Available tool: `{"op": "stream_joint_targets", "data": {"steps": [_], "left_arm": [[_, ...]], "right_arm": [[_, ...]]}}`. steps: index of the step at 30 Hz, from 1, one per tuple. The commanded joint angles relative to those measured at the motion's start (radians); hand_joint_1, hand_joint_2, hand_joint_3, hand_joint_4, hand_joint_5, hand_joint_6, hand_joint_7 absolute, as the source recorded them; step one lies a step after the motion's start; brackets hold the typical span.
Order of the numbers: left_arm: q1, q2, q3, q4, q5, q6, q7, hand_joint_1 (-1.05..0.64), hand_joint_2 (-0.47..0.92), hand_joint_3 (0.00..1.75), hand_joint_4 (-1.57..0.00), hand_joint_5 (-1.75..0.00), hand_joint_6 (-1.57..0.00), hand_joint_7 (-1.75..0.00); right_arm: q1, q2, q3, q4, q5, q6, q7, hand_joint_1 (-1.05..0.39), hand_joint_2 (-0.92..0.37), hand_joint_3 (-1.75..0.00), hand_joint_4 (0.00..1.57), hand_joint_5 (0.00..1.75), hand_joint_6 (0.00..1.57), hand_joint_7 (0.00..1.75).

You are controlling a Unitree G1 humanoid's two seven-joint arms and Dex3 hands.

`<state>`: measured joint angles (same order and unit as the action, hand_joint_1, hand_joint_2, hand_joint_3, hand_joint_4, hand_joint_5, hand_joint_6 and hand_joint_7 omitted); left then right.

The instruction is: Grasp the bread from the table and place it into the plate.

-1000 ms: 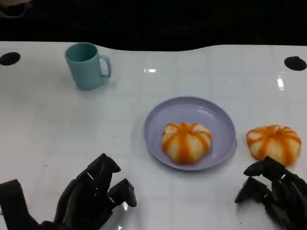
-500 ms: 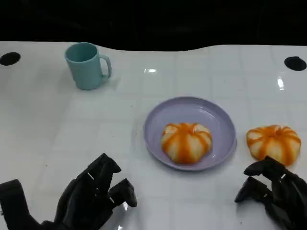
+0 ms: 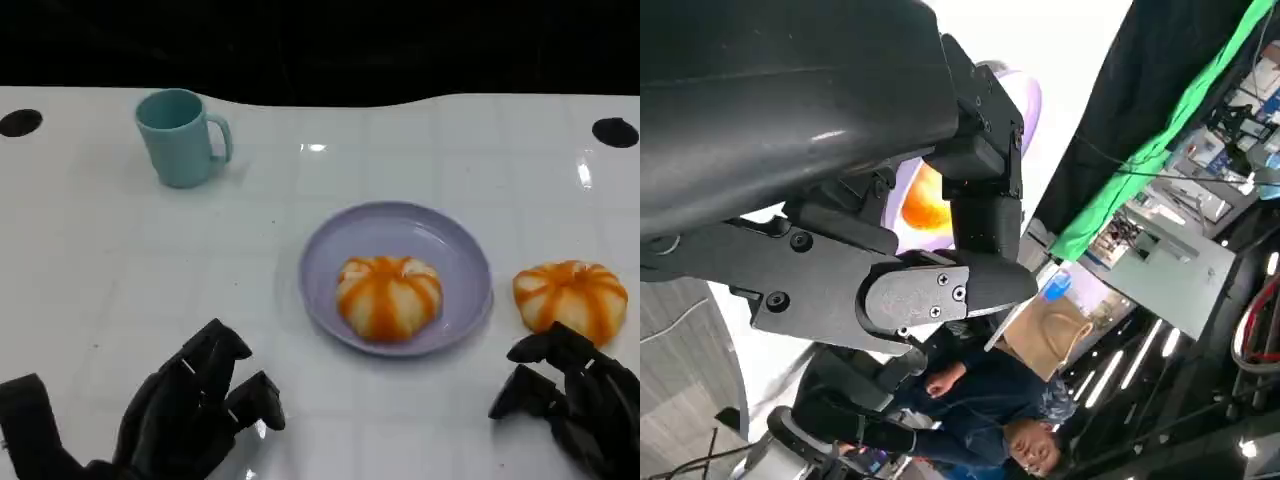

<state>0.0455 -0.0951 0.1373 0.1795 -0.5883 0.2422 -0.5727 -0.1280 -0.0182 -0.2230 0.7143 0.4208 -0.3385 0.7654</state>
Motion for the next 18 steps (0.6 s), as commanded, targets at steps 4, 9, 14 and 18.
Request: {"op": "stream_joint_targets", "data": {"steps": [4,9,14,18], "left_arm": [[-0.025,0.008,0.012,0.015,-0.001,-0.003,0.009,-0.52,0.92,0.35,-0.77,-1.75,-0.51,-1.75],[-0.025,0.011,0.013,0.011,-0.005,0.006,0.004,-0.52,0.92,0.34,-0.77,-1.75,-0.50,-1.75],[-0.017,0.009,0.016,0.007,-0.006,0.001,0.004,-0.52,0.92,0.34,-0.77,-1.75,-0.51,-1.75],[-0.010,0.017,0.010,-0.003,-0.004,0.004,-0.009,-0.52,0.92,0.36,-0.76,-1.75,-0.49,-1.75]], "right_arm": [[-0.007,-0.023,-0.009,0.011,-0.010,0.005,-0.018,-0.55,-0.92,-0.24,0.62,1.51,0.55,1.22],[0.006,-0.023,-0.001,-0.018,-0.010,0.026,-0.028,-0.55,-0.92,-0.24,0.62,1.51,0.56,1.21],[0.012,-0.024,-0.002,-0.028,-0.003,0.036,-0.012,-0.55,-0.92,-0.25,0.60,1.51,0.55,1.17],[0.012,-0.020,-0.004,-0.032,0.000,0.041,-0.015,-0.56,-0.92,-0.23,0.62,1.53,0.58,1.18]]}}
